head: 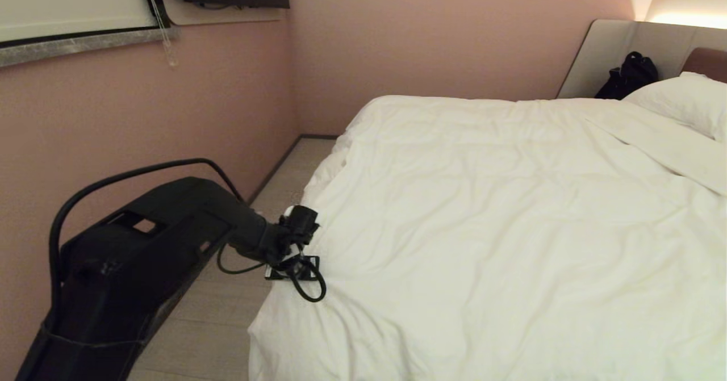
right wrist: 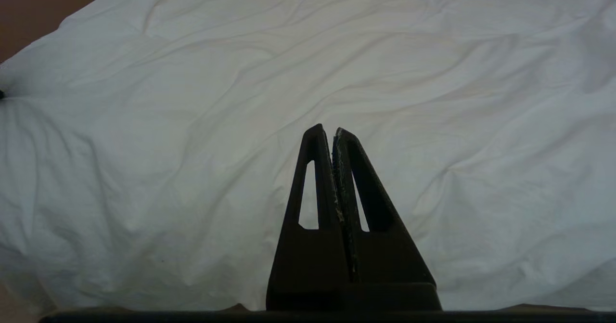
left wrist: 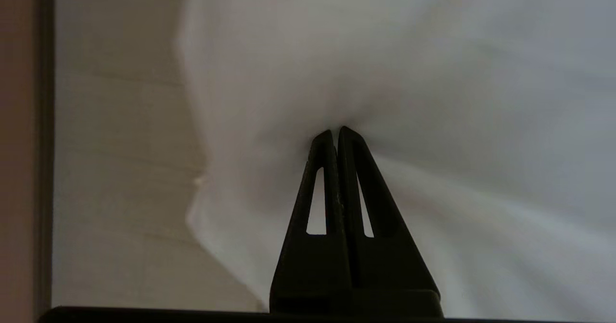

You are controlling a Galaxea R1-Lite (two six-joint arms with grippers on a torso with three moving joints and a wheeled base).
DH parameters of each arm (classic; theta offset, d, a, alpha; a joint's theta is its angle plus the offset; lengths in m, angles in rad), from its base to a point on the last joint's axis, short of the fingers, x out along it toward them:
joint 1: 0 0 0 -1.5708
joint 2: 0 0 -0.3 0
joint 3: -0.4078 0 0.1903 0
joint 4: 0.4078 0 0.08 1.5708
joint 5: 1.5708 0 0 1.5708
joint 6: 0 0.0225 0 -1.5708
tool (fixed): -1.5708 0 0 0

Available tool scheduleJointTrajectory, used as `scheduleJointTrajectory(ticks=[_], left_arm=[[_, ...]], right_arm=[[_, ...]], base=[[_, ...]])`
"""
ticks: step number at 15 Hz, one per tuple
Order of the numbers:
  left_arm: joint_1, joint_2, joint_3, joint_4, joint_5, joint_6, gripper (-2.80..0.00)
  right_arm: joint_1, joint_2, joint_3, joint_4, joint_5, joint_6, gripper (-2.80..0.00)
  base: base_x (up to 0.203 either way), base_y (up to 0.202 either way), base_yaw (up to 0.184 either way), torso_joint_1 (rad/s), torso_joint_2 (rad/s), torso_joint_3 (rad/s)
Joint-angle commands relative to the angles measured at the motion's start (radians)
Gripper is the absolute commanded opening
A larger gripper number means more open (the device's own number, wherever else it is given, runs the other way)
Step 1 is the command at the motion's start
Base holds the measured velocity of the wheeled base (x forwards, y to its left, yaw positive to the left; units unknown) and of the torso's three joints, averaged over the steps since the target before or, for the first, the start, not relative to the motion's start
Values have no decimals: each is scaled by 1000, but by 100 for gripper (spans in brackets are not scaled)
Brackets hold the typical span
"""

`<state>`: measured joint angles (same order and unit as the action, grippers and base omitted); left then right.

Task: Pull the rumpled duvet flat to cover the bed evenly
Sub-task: Flatten the corners of the folded blanket

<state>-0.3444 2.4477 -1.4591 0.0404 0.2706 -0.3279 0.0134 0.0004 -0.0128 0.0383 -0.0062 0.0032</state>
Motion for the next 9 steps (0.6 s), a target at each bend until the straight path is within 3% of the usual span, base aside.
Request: scheduleJointTrajectory(ticks=[1, 9], left_arm=[[30, -8, -1, 8, 1, -5, -280], [73, -42, -116, -49, -16, 0, -280]], right_arm=[[0, 0, 0, 0, 0, 0, -280], [0, 0, -1, 0, 0, 0, -280]], base=[[0, 0, 0, 0, 0, 0], [0, 0, 0, 0, 0, 0]])
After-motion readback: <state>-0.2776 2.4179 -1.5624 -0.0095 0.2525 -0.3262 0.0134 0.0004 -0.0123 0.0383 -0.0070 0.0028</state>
